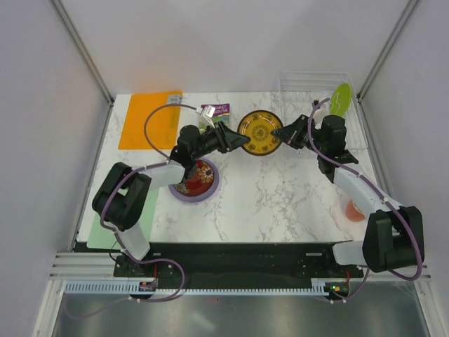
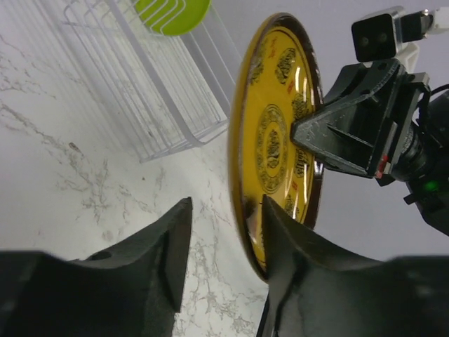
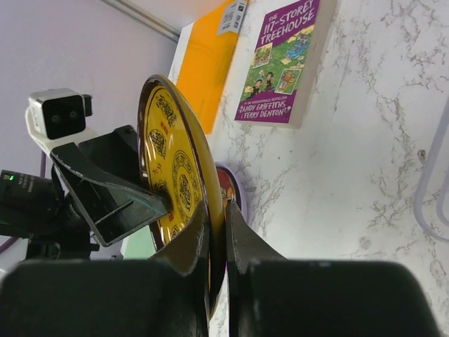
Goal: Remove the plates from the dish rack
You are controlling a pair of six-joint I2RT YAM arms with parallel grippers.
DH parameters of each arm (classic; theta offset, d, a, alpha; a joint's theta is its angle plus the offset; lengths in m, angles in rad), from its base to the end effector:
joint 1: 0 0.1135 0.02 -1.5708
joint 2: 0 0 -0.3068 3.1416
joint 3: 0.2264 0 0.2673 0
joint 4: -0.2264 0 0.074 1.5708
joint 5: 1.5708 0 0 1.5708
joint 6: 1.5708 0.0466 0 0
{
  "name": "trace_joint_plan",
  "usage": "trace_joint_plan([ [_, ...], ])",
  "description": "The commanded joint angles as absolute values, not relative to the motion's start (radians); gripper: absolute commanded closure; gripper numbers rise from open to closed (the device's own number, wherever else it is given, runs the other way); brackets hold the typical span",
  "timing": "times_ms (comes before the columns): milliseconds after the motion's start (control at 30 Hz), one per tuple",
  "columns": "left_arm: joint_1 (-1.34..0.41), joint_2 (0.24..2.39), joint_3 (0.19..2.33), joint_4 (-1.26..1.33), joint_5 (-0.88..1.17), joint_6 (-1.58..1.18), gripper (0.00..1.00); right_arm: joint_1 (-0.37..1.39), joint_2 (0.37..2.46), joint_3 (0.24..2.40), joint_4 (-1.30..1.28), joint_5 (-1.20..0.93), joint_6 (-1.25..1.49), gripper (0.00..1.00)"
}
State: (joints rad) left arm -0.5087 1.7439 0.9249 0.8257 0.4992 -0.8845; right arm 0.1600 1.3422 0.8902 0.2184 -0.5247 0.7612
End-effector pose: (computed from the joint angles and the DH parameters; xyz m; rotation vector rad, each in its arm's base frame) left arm 0.3468 -0.2189 0.2672 0.1120 1.7671 -1.4432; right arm 0.3144 0.0744 0.3261 0.1755 1.9111 1.1108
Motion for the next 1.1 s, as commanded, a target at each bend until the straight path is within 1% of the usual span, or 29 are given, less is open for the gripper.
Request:
trace_joint_plan([
  [0, -0.525, 1.756, 0.986, 0.851, 0.459, -0.878, 0.69, 0.166, 1.281, 0.868, 0.273, -0.581, 0.795, 0.96],
  [67, -0.526, 1.744, 1.002, 0.799, 0.445, -0.853, 0.86, 0.166, 1.269, 0.861, 0.262, -0.581, 0.798, 0.96],
  [100, -0.526, 1.738, 1.003, 0.778, 0.434, -0.844, 0.98, 0.164, 1.256, 0.854, 0.255, -0.580, 0.795, 0.96],
  [233, -0.528, 1.707, 0.994, 0.738, 0.414, -0.799, 0.98, 0.164, 1.243, 0.847, 0.233, -0.606, 0.796, 0.94],
  [267, -0.528, 1.701, 0.988, 0.715, 0.401, -0.793, 0.98, 0.164, 1.239, 0.844, 0.233, -0.610, 0.798, 0.86],
  [300, -0.528, 1.678, 0.982, 0.701, 0.385, -0.787, 0.98, 0.166, 1.233, 0.838, 0.232, -0.615, 0.798, 0.77],
  [333, -0.528, 1.665, 0.971, 0.686, 0.367, -0.772, 0.98, 0.166, 1.230, 0.838, 0.215, -0.614, 0.792, 0.65],
  [367, -0.528, 1.651, 0.948, 0.677, 0.350, -0.764, 0.98, 0.164, 1.226, 0.841, 0.195, -0.585, 0.769, 0.50],
  [467, -0.526, 1.586, 0.920, 0.553, 0.279, -0.723, 0.98, 0.164, 1.197, 0.889, 0.079, -0.494, 0.683, 0.37],
  [533, -0.526, 1.540, 0.922, 0.480, 0.265, -0.687, 0.98, 0.164, 1.186, 0.925, -0.048, -0.427, 0.632, 0.36],
  [633, -0.525, 1.490, 0.901, 0.360, 0.226, -0.647, 0.98, 0.163, 1.154, 0.966, -0.136, -0.319, 0.552, 0.30],
  [800, -0.497, 1.350, 0.835, 0.172, 0.134, -0.632, 0.98, 0.155, 1.124, 1.017, -0.222, -0.224, 0.471, 0.29],
  [1000, -0.362, 1.152, 0.632, 0.110, 0.110, -0.687, 0.98, 0.140, 1.123, 1.028, -0.268, -0.198, 0.437, 0.30],
  [1067, -0.307, 1.126, 0.577, 0.098, 0.104, -0.699, 0.98, 0.135, 1.126, 1.026, -0.268, -0.198, 0.433, 0.29],
])
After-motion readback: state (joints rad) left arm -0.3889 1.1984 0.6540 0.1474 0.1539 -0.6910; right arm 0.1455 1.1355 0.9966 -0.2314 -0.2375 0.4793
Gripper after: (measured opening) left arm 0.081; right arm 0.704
